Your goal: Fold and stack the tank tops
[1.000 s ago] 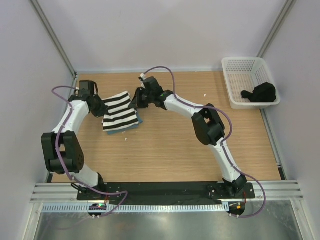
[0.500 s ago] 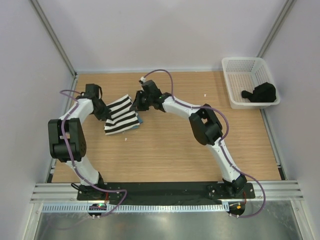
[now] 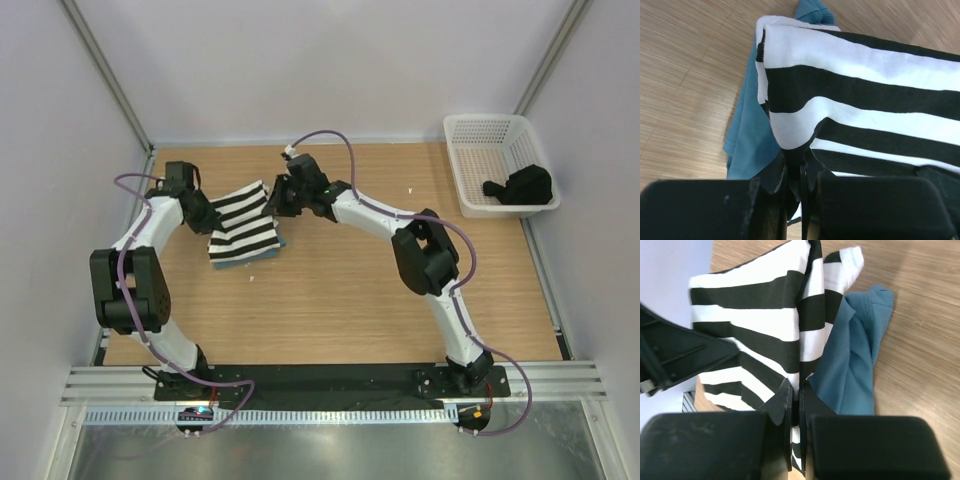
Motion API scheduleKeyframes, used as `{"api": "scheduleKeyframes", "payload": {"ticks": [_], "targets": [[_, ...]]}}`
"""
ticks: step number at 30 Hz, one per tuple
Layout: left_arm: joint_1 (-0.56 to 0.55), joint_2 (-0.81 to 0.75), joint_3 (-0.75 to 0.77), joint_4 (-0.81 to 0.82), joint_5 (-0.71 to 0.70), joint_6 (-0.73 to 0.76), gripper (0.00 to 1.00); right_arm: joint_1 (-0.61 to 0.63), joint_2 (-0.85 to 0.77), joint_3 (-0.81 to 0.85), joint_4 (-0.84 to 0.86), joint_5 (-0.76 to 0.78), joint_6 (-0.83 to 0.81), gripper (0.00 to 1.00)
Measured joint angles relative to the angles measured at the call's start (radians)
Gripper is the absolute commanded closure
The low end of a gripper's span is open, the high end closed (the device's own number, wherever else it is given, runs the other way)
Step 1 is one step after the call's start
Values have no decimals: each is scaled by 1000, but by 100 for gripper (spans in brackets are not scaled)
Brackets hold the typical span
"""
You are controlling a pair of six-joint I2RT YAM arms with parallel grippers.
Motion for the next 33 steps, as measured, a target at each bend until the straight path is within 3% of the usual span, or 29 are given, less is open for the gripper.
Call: {"api": "scheduleKeyframes", "payload": {"ticks": [13, 18, 19, 21, 22, 25, 30, 33], "targets": [[-2, 17, 14, -10, 14, 2, 92, 5, -41, -27, 8, 4, 0, 98], [-2, 80, 33, -16, 8, 9, 79, 5, 8, -28, 11, 10, 1, 95], [-2, 93, 34, -15, 6, 9, 77, 4, 15, -31, 11, 15, 1, 89], [-2, 105, 34, -23, -6, 11, 61, 3, 24, -36, 8, 20, 2, 77], [-2, 105, 34, -27, -18, 14, 53, 3, 26, -37, 6, 23, 2, 66], [1, 90, 35, -43, -76, 18, 32, 1, 26, -37, 6, 36, -1, 51], [5, 31, 44, -89, -164, 23, 32, -8, 23, -37, -6, 68, -13, 47], [4, -56, 48, -109, -191, 23, 34, -10, 5, -40, -24, 84, -33, 55]]}}
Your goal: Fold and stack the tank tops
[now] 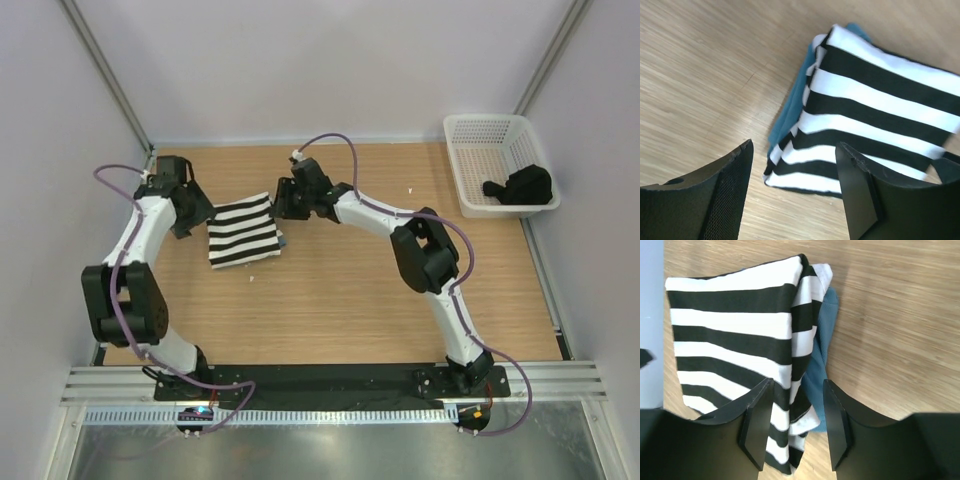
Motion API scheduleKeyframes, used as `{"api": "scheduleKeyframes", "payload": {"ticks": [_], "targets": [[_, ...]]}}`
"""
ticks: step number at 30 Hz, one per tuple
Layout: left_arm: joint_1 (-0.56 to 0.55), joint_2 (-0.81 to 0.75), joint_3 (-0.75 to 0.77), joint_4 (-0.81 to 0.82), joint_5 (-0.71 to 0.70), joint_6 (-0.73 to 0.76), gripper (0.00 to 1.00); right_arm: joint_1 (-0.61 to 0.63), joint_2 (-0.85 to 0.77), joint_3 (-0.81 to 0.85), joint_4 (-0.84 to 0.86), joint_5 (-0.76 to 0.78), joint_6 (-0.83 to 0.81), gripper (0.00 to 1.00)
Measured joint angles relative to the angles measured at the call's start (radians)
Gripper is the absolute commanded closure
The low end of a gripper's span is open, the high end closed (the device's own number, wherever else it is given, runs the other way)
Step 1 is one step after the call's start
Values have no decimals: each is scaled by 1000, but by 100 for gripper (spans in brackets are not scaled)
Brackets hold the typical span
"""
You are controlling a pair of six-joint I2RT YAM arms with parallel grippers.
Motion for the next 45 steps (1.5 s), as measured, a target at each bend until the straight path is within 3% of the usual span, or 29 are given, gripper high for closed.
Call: {"api": "scheduleKeyframes", "payload": {"ticks": [3, 4, 6, 10, 13, 20, 23, 26, 27, 28, 29, 30, 32, 35, 37, 38, 39, 45], "targets": [[-2, -101, 3, 1, 26, -1, 43, -2, -37, -4, -7, -12, -11, 68], [-4, -134, 3, 5, 44, -3, 54, -2, -52, -4, -5, -30, -13, 71], [-5, -182, 4, 24, 89, -10, 62, -2, -72, -4, 18, -80, -7, 82], [-5, -170, 0, 73, 141, -23, 77, -2, -71, 8, 93, -216, 33, 89], [-4, -87, -36, 141, 182, -36, 83, -2, -31, 14, 147, -302, 67, 91], [28, 134, -124, 226, 248, -53, 88, -17, 99, -65, 296, -423, 170, 95], [46, 141, -139, 243, 269, -57, 82, -32, 138, -101, 320, -442, 200, 95], [47, 84, -153, 257, 266, -63, 68, -41, 134, -107, 326, -452, 205, 93], [47, 52, -158, 256, 261, -63, 55, -44, 127, -108, 321, -451, 201, 85], [47, 23, -159, 252, 257, -62, 49, -46, 112, -115, 318, -445, 195, 79], [45, -18, -160, 252, 248, -62, 45, -47, 89, -130, 309, -435, 180, 65], [40, -67, -164, 254, 236, -64, 38, -48, 55, -151, 291, -423, 163, 57], [27, -183, -186, 256, 212, -66, 34, -49, -33, -205, 258, -383, 115, 43], [-11, -380, -245, 267, 187, -70, 28, -50, -239, -330, 222, -302, 35, 36], [-54, -494, -298, 298, 175, -72, 15, -51, -426, -452, 220, -234, -20, 31], [-95, -554, -339, 319, 164, -74, 4, -51, -519, -512, 222, -192, -48, 23], [-131, -606, -380, 335, 164, -72, 1, -52, -624, -582, 229, -146, -76, 21], [-346, -848, -691, 445, 137, -75, 1, -52, -1179, -1072, 296, 184, -172, 3]]}}
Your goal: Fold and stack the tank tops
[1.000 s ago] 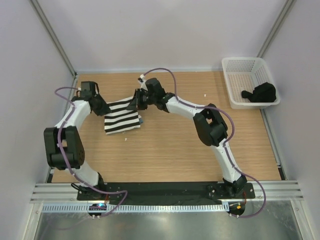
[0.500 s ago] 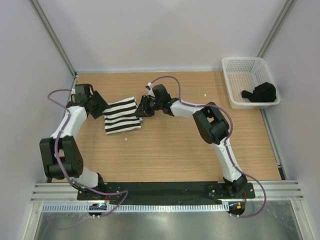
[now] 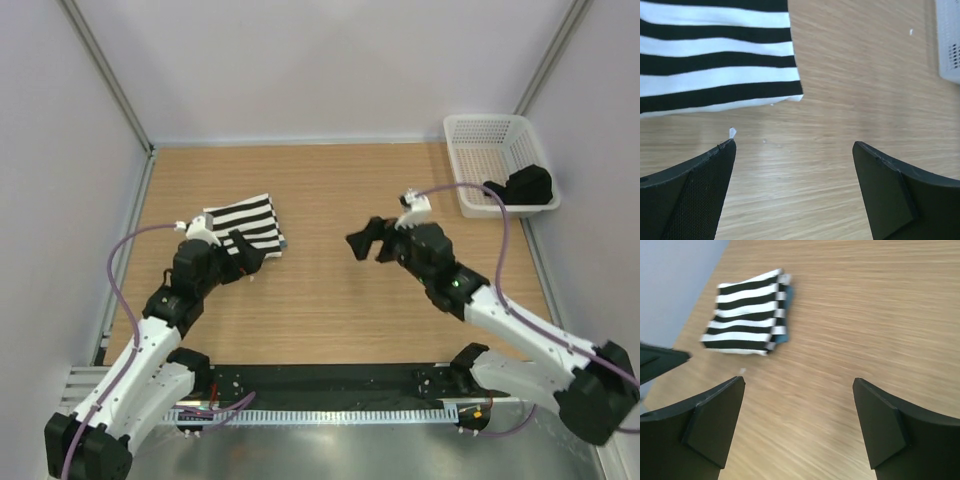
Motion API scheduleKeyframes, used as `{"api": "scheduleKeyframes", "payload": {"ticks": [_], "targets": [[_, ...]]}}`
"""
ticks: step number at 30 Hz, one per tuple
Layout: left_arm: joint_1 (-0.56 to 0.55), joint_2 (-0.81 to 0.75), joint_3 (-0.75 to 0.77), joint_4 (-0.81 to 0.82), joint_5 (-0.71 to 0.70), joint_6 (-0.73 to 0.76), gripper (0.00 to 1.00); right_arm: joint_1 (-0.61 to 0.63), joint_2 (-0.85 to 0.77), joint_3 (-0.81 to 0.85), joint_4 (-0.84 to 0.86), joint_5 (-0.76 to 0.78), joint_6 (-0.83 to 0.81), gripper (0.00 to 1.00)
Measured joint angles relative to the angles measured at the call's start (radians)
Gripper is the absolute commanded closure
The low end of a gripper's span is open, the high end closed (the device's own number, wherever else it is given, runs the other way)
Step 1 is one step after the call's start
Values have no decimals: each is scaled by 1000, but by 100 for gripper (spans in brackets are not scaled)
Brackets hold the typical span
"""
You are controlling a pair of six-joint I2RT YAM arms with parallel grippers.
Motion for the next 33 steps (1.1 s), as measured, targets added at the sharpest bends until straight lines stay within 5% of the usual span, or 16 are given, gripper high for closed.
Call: {"api": "scheduleKeyframes", "payload": {"ticks": [6, 12, 22, 33], "targets": [[-100, -114, -166, 49, -74, 50, 0, -6, -460, -439, -19, 298, -42, 0], [-106, -245, -281, 129, -108, 93, 0, -6, -726, -572, -53, 403, -26, 0], [-106, -443, -341, 142, -179, 117, 0, -6, -808, -597, -85, 420, -4, 0], [-106, -367, -360, 151, -237, 108, 0, -6, -716, -605, -98, 392, 6, 0]]}}
